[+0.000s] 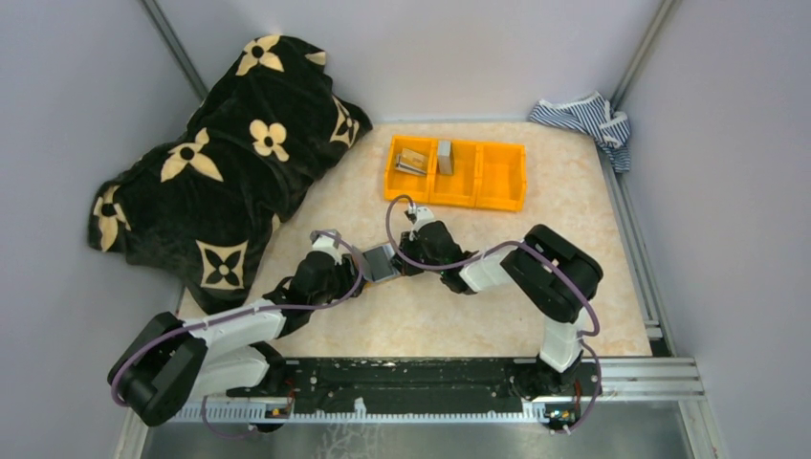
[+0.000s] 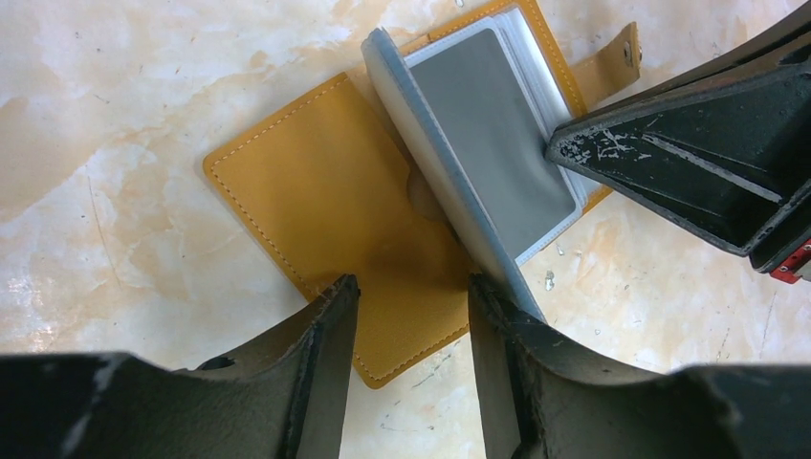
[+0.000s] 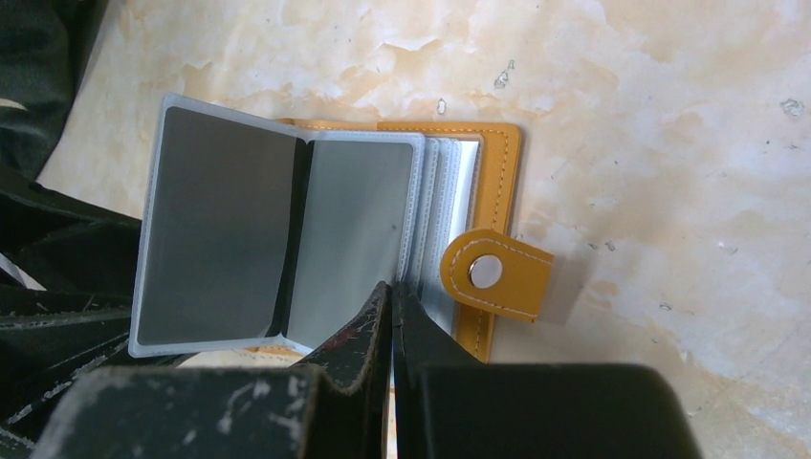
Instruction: Take the credit cards out of the card holder
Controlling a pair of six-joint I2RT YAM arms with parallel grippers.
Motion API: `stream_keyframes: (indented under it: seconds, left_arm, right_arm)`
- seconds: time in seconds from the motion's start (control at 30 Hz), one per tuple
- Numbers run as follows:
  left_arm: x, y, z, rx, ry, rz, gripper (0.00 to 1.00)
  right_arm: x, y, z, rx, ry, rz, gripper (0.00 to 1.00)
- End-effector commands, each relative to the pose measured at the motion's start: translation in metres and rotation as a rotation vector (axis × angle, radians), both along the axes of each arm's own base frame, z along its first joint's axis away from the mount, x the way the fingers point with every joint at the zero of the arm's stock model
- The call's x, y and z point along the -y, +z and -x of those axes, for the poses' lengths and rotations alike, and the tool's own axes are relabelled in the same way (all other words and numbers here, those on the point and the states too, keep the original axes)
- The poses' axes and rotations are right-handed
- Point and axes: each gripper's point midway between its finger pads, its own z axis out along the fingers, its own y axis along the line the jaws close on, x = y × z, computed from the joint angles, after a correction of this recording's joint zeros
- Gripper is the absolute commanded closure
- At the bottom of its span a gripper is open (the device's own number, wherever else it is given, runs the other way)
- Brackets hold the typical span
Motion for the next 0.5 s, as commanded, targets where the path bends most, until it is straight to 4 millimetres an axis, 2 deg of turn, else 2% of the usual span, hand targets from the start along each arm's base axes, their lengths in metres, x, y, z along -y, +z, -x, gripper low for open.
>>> stream_keyframes:
  seconds: [0.0, 0.17, 0.47]
  left_arm:
    - [0.001, -0.02, 0.028, -0.121, -0.068, -0.009, 0.48]
    - [0.005, 0.007, 0.034, -0.112, -0.051, 0.068, 0.48]
    - [0.004, 0.072, 0.044, -0.018, -0.039, 0.209, 0.48]
  right_arm:
    - [-0.04, 0.018, 0.027, -0.005, 0.147, -0.086, 1.0]
    - [-0.038, 0.012, 0.027, -0.009, 0.141, -0.076, 1.0]
    - [-0.039, 0.004, 0.028, -0.02, 0.147, -0.074, 1.0]
